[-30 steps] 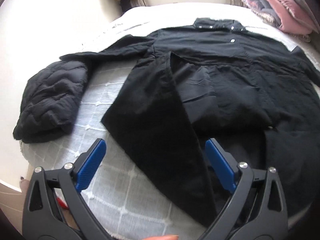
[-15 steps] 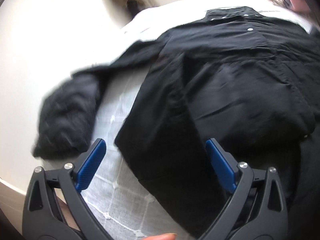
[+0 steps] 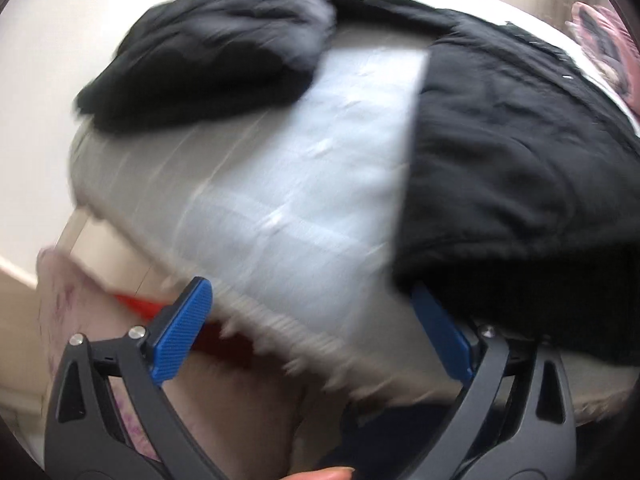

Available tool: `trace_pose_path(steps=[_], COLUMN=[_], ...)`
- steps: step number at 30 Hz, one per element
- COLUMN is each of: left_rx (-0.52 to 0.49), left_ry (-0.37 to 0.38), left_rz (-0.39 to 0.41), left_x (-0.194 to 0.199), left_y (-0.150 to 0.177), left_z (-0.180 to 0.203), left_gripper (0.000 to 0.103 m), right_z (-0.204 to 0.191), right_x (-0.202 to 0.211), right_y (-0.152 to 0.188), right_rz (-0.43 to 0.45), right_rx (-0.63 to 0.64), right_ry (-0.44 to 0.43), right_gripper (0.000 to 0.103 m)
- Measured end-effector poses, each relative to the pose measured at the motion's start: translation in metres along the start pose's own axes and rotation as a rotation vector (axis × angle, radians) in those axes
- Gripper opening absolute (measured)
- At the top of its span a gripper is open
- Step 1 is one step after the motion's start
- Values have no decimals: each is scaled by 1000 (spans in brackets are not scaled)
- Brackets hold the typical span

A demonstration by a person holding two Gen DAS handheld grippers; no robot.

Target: Fold large clothes

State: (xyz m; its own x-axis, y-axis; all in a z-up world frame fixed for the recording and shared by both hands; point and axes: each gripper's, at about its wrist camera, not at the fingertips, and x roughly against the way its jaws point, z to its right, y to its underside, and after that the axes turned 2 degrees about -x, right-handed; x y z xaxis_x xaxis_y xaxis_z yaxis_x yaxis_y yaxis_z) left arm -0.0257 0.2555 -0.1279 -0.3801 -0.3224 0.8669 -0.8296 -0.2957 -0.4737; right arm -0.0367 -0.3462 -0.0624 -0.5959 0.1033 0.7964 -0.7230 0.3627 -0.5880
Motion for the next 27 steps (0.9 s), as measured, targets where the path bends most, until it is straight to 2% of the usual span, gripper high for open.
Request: trace_pose_path(steps=[5,8,10,12,14,16,19,22,24,25,27], left_rx=[67,60,43,20,19,4,-25,-41,-46,-37,-18], left_ry=[45,94,134,229,333,382,433,440,471,495,507], left_rz=[-13,17,48,78,71,62,14,-35,-82,-103,-114], left_x=[6,14,22,23,18,11,-8,-22,-32,-37,-41], left_y=[16,9,-1,-16,-32,-43,-57,-62,-60,-59,-57], left_z=[-46,-49,-43,-32,-17,-1,18,33,38,39,41], left_gripper=[100,100,100,100,100,100,99,90,80,69,66], right_z=[7,13,19,29,40,50,65,77,81,82,81], right_x=[4,5,3,2,3,4,-1,-12,-17,-20,-27], right_y=[-1,-1,-1,-1,-2,-1,2,9,12,14,18], right_rz=[12,10,1,-5,-5,-3,-36,-91,-122,-137,-169], right_rx=[-4,-15,-27,-52,-82,-109,-145,-184,-209,-220,-234], right_ry=[3,7,14,6,4,-2,-65,-127,-175,-208,-264], right_gripper=[103,103,103,103,103,103,102,91,84,79,72])
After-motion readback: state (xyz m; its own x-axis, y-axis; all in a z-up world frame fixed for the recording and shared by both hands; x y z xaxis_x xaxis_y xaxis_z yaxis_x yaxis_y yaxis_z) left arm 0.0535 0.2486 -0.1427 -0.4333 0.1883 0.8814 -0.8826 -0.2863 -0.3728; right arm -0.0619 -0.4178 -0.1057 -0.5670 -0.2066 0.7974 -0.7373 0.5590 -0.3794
